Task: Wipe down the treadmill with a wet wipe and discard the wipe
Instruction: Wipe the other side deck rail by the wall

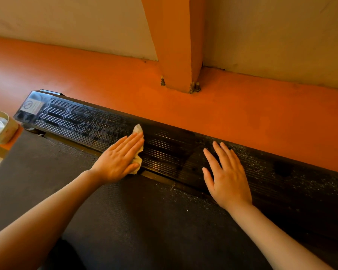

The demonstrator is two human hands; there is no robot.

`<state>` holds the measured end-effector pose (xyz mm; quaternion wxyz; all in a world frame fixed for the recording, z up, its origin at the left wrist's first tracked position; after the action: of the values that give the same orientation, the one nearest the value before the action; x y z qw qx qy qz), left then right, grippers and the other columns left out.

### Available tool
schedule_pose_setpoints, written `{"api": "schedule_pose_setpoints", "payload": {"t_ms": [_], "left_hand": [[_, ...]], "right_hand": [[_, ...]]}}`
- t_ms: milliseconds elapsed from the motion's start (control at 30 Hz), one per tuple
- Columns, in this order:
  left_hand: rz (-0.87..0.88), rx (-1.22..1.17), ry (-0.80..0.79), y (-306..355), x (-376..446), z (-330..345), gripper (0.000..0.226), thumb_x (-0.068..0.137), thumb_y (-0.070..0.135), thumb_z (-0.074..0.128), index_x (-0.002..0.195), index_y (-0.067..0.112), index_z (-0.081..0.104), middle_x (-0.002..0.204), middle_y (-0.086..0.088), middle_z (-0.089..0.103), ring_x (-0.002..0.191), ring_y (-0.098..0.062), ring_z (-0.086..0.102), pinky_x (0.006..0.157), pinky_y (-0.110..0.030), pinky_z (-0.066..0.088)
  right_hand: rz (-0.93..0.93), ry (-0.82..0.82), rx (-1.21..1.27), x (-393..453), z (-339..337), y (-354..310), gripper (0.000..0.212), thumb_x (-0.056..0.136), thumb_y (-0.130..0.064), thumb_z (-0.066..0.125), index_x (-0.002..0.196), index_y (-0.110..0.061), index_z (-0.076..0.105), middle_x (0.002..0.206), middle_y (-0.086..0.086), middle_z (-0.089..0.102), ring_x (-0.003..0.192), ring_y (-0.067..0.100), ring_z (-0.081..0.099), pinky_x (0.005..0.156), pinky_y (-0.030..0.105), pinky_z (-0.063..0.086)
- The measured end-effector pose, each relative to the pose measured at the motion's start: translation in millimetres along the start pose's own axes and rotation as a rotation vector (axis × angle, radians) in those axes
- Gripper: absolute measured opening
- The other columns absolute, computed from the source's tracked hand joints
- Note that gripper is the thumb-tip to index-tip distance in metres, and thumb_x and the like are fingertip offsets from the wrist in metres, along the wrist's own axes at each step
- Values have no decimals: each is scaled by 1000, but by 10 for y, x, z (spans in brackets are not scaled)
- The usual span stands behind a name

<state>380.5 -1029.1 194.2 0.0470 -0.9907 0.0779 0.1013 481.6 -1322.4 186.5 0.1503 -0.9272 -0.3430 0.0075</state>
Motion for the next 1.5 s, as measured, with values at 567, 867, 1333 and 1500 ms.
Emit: {"api": "schedule_pose_setpoints", "payload": {"t_ms": [567,867,1333,1500], "left_hand": [[-22,-131,63,1141,931,-253,66,104,50,12,156,10,8,163,-9,-1,151,-20,-5,123,-39,1],[4,-132,45,1452,419,-143,64,105,49,17,156,10,14,163,-10,8,151,-20,2,122,-38,3],[-48,-196,70,1521,383,-156,61,105,45,22,156,10,16,164,-8,7,152,-19,1,122,-39,6],[-37,-195,51,1474,414,-130,62,105,46,20,156,11,14,164,-7,6,151,-19,1,121,-40,6]], "right_hand": [[7,-20,14,1,-12,10,54,100,-41,33,145,-14,45,153,13,40,145,28,32,117,42,25],[124,14,-89,-274,-152,308,56,99,-39,31,141,-8,50,150,16,44,142,33,34,116,47,25],[175,17,-33,-363,-151,377,56,100,-42,31,143,-10,49,151,14,43,143,31,35,114,43,28],[179,15,-27,-360,-148,378,56,100,-42,32,143,-10,49,152,14,42,143,30,34,114,42,27]]}}
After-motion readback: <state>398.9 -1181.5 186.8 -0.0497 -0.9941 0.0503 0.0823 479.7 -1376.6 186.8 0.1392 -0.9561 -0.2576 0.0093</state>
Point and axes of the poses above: each hand's wrist, its own x-axis towards the middle knuckle, its own z-axis out of the palm, y = z × x, the point moved 5 cm from there along x, towards the middle knuckle
